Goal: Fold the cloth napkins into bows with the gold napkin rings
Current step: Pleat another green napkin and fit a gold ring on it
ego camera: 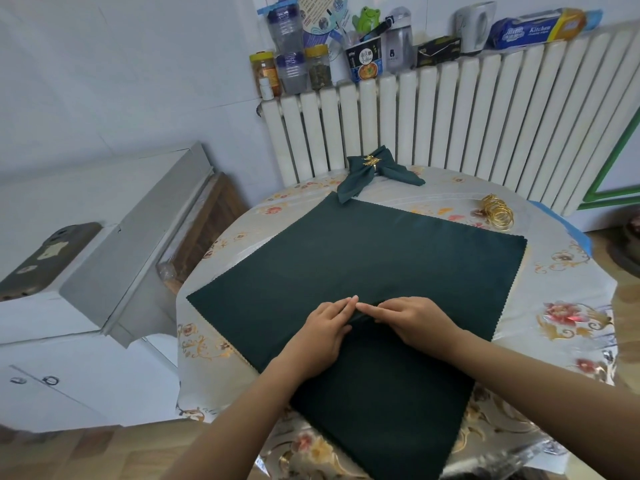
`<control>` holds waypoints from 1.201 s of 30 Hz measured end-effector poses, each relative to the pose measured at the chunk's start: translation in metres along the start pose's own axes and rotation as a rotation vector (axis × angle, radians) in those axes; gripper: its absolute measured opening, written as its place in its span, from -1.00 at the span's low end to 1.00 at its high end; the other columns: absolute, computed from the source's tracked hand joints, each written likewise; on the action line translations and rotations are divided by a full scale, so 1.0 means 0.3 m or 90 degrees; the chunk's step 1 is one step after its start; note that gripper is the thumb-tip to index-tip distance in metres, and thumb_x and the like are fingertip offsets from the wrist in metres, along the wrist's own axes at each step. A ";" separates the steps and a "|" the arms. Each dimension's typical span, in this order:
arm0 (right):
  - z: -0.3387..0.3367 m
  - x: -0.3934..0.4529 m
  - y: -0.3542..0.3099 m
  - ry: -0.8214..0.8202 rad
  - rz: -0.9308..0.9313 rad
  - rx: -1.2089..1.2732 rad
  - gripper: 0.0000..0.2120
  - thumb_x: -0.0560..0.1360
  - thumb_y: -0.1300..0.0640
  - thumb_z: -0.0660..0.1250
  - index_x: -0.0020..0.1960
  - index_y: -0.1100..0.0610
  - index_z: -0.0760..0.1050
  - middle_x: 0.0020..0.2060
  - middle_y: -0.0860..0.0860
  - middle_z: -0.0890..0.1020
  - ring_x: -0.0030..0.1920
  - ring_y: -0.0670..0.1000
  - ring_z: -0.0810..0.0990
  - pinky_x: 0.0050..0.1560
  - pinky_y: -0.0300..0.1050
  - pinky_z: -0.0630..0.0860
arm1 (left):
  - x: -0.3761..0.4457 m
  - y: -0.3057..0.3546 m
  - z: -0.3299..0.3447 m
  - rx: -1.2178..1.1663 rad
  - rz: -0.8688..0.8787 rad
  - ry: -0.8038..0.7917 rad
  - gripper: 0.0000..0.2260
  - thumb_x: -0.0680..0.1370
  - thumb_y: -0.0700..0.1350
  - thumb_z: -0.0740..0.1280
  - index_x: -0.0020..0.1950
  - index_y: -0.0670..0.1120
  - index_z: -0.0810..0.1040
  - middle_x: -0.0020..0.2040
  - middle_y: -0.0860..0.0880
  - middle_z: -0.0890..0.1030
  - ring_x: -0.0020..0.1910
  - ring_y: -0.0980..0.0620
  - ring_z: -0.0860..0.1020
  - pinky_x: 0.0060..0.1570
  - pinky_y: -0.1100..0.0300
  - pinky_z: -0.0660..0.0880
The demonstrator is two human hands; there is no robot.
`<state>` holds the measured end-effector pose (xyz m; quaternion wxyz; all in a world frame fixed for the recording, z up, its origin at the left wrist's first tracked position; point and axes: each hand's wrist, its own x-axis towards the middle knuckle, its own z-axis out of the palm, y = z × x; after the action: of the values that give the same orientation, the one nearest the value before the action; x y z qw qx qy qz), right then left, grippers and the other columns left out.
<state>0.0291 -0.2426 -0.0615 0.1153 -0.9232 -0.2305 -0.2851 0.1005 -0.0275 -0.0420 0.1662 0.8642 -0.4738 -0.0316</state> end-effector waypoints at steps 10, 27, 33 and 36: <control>0.014 0.006 0.007 -0.002 -0.013 -0.032 -0.70 0.45 0.15 0.19 0.01 -0.03 0.66 -0.07 -0.13 0.69 -0.12 -0.09 0.66 -0.23 -0.23 0.50 | 0.070 0.078 -0.031 0.251 -0.086 -0.121 -0.49 0.65 -0.02 -0.06 0.55 -0.20 -0.07 0.56 -0.12 0.00 0.53 -0.05 -0.05 0.49 0.04 -0.21; 0.014 -0.008 -0.014 -0.017 0.037 -0.006 -0.72 0.50 -0.03 0.28 0.09 0.07 0.63 0.03 0.07 0.60 0.03 0.08 0.57 0.01 -0.06 0.57 | 0.060 0.060 0.053 -0.133 -0.129 0.175 -0.70 0.56 -0.21 0.28 0.29 -0.09 0.53 0.01 -0.04 0.53 0.09 0.03 0.39 0.18 0.26 0.32; 0.020 -0.014 -0.030 -0.021 0.070 0.028 -0.69 0.51 -0.05 0.20 0.05 0.04 0.65 -0.01 0.04 0.68 0.05 0.06 0.65 0.02 -0.08 0.60 | 0.034 0.053 0.075 0.091 0.029 0.165 -0.64 0.52 -0.08 0.14 0.12 -0.20 0.62 -0.06 -0.07 0.65 -0.13 -0.05 0.60 -0.14 0.16 0.57; 0.020 -0.010 -0.031 -0.021 0.074 0.036 -0.76 0.48 0.01 0.29 0.02 0.06 0.66 -0.05 0.02 0.70 0.02 0.01 0.66 0.07 -0.12 0.58 | 0.030 0.051 0.080 0.203 0.044 0.116 -0.52 0.51 0.09 0.09 0.19 -0.17 0.59 -0.01 -0.03 0.63 -0.08 -0.01 0.60 -0.07 0.18 0.56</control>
<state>0.0252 -0.2334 -0.0672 0.1538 -0.9361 -0.1860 -0.2560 0.0881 -0.0487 -0.0588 0.0699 0.8622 -0.4852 0.1279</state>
